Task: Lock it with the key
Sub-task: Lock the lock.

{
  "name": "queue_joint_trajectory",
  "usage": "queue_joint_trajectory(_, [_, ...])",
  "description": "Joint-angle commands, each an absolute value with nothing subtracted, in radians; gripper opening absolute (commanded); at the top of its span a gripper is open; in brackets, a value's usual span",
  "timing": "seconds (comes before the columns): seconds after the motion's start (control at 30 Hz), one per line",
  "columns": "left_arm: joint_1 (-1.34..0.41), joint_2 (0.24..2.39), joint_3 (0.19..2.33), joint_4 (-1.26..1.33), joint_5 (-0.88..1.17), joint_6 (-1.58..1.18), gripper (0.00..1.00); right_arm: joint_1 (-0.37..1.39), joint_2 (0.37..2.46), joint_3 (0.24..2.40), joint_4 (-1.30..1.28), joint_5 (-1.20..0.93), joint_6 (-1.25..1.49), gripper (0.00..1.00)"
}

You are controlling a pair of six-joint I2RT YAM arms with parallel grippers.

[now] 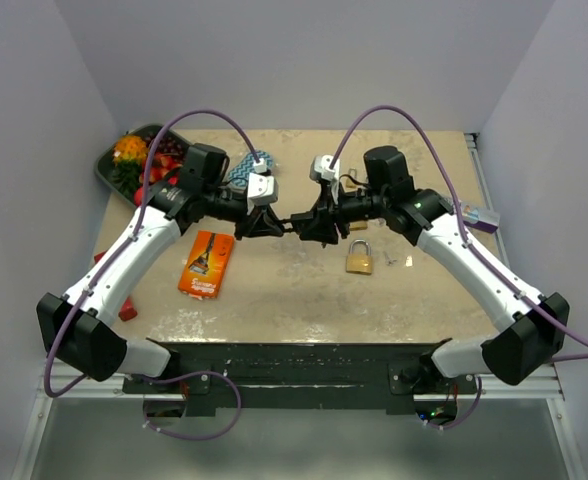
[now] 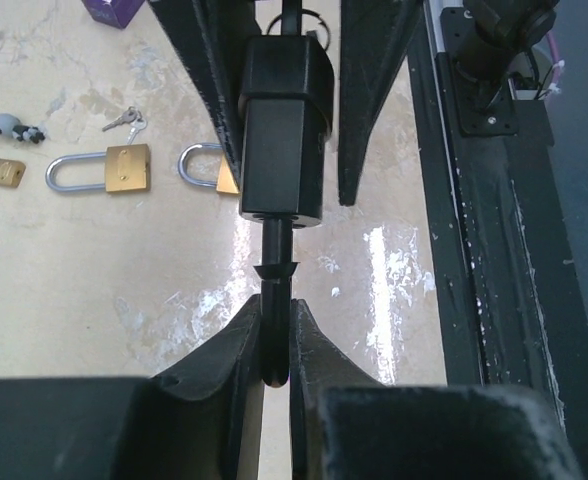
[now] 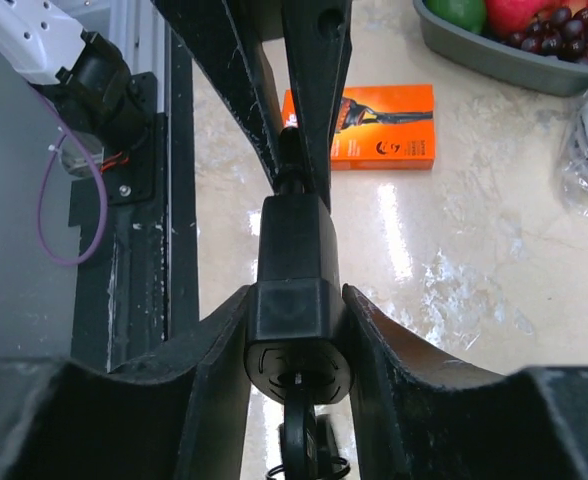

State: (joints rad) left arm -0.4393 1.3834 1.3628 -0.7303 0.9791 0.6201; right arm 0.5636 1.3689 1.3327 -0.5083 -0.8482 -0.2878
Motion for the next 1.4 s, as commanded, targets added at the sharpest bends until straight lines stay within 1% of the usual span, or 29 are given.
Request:
queue_joint_trajectory(0.0, [-0.434,1.345,1.373,-0.638,1.084,0.595,0.0,0.561,1.336,1.325,-0.428,-0.893,-0.262,0.43])
queue_joint_trajectory(0.1, [-0.434,1.348,1.379,-0.615,1.103,0.563,0.0,0.564,1.336,1.331,-0.443,-0.888,-0.299,0.5])
queue_joint_trajectory(0.2, [-0.434,1.351,1.384,-0.589,1.121,0.523,0.0,0.565,1.339,1.331,-0.449,-0.882,-0.317,0.52])
queue_joint_trajectory(0.23, [-0.434,1.353,1.384,-0.58,1.123,0.515,0.0,0.565,1.339,1.335,-0.459,-0.877,-0.328,0.56])
queue_joint_trajectory(0.27, [-0.434,1.353,1.384,-0.574,1.127,0.5,0.0,0.565,1.342,1.335,-0.468,-0.873,-0.34,0.58])
queue_joint_trajectory(0.3, [-0.434,1.354,1.384,-0.562,1.132,0.494,0.0,0.566,1.342,1.335,-0.471,-0.871,-0.344,0.58])
queue_joint_trajectory(0.4, [-0.434,1.358,1.382,-0.531,1.141,0.466,0.0,0.565,1.341,1.327,-0.459,-0.877,-0.35,0.55])
queue_joint_trajectory(0.5, [-0.434,1.365,1.387,-0.517,1.141,0.451,0.0,0.565,1.342,1.325,-0.448,-0.882,-0.353,0.45])
queue_joint_trajectory(0.53, [-0.434,1.367,1.388,-0.515,1.143,0.449,0.0,0.568,1.344,1.325,-0.448,-0.885,-0.354,0.38])
queue_joint_trajectory(0.6, [-0.434,1.376,1.397,-0.515,1.146,0.451,0.0,0.568,1.348,1.328,-0.452,-0.888,-0.362,0.33])
queue_joint_trajectory(0.73, [-0.434,1.387,1.408,-0.522,1.132,0.454,0.0,0.569,1.355,1.338,-0.472,-0.896,-0.379,0.0])
queue_joint_trajectory(0.83, [-0.434,1.387,1.41,-0.519,1.089,0.456,0.0,0.569,1.359,1.339,-0.476,-0.899,-0.364,0.0])
queue_joint_trajectory(0.87, [-0.434,1.382,1.407,-0.515,1.075,0.456,0.1,0.569,1.361,1.339,-0.465,-0.908,-0.333,0.0])
queue_joint_trajectory(0.97, [-0.434,1.353,1.373,-0.485,1.011,0.453,0.25,0.558,1.361,1.328,-0.392,-0.902,-0.224,0.0])
queue_joint_trajectory(1.03, [-0.434,1.33,1.342,-0.436,0.965,0.449,0.29,0.532,1.361,1.316,-0.341,-0.916,-0.161,0.0])
queue_joint_trajectory(1.07, [-0.434,1.306,1.316,-0.425,0.956,0.448,0.35,0.523,1.362,1.313,-0.297,-0.926,-0.103,0.0])
queue_joint_trajectory(1.13, [-0.43,1.29,1.299,-0.41,0.951,0.442,0.43,0.496,1.367,1.315,-0.262,-0.943,-0.059,0.0])
queue_joint_trajectory(1.17, [-0.414,1.286,1.293,-0.411,0.954,0.427,0.5,0.485,1.37,1.313,-0.229,-0.959,-0.017,0.0])
queue_joint_trajectory(1.23, [-0.376,1.295,1.31,-0.458,1.024,0.429,0.55,0.445,1.374,1.309,-0.184,-0.982,0.042,0.0])
queue_joint_trajectory(1.27, [-0.329,1.307,1.319,-0.481,1.054,0.434,0.58,0.433,1.377,1.308,-0.146,-0.994,0.089,0.0])
queue_joint_trajectory(1.3, [-0.307,1.315,1.327,-0.523,1.107,0.437,0.59,0.42,1.381,1.31,-0.132,-1.009,0.107,0.0])
queue_joint_trajectory(1.37, [-0.258,1.318,1.335,-0.546,1.149,0.439,0.61,0.399,1.384,1.313,-0.088,-1.029,0.145,0.0])
